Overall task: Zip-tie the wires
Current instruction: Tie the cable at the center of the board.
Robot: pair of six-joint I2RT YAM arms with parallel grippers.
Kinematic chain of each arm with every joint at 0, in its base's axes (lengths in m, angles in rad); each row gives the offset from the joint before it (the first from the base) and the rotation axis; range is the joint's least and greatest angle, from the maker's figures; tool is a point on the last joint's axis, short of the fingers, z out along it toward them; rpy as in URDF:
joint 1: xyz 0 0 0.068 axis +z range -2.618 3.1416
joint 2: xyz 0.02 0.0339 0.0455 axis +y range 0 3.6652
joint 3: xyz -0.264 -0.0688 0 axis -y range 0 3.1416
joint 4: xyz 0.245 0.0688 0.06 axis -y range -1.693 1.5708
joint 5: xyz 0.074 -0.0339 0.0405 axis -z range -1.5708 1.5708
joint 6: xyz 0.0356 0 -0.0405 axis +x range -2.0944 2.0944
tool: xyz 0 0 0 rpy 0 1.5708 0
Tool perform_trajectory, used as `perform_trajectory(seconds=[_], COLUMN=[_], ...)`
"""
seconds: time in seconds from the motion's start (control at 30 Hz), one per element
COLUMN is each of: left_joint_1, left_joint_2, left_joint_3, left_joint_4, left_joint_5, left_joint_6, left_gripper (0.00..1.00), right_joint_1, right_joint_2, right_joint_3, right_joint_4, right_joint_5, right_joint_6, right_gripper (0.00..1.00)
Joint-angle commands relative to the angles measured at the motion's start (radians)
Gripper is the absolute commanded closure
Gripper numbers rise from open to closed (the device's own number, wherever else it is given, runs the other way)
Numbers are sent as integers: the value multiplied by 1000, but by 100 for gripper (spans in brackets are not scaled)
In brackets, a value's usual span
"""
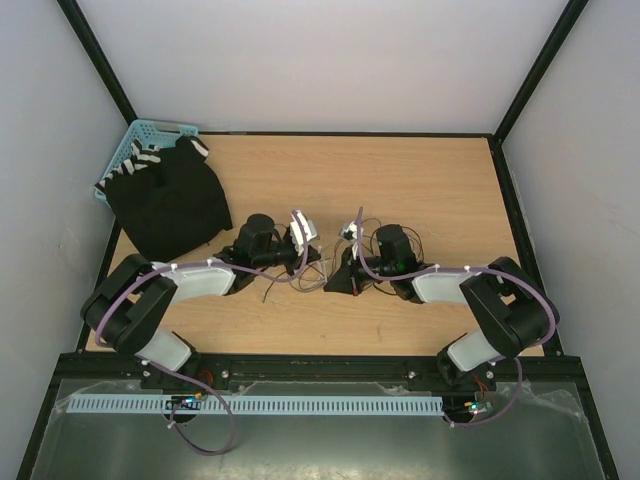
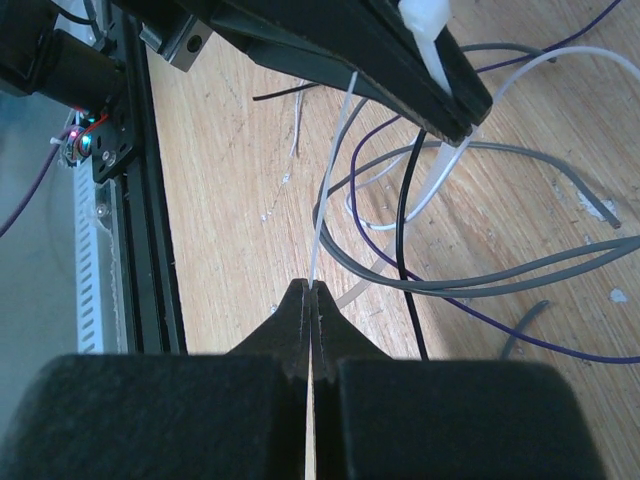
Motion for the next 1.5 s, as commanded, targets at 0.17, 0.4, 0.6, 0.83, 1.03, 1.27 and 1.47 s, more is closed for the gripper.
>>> perform_trajectory(seconds=[0.17, 0.4, 0.6, 0.83, 1.03, 1.27, 1.47], left_joint_1=[-18, -27, -34, -38, -46, -51, -49], left_joint_2=[-17, 10, 17, 19, 26, 27, 40], left_joint_3=[-71, -111, -122, -135, -143, -149, -150], left_joint_4=[157, 274, 292, 342, 364, 370, 385], left_joint_5=[-37, -56, -72, -80, -81, -91, -85], left_joint_6=[112, 149, 168, 185, 194, 198, 180], left_gripper=[100, 100, 100, 100, 100, 100, 100], right_joint_1=[7, 8, 10, 14, 17, 18, 19], right_joint_2=[35, 49, 59, 64, 67, 63, 53], right_joint_3=[20, 21, 12, 14, 17, 14, 12], right_joint_4=[-26, -25, 10, 12, 13, 11, -8], right_joint_5=[-64, -77, -94, -94, -94, -83, -71], right_joint_6=[-12, -11, 10, 10, 12, 6, -12], right_gripper=[100, 100, 100, 100, 100, 100, 100])
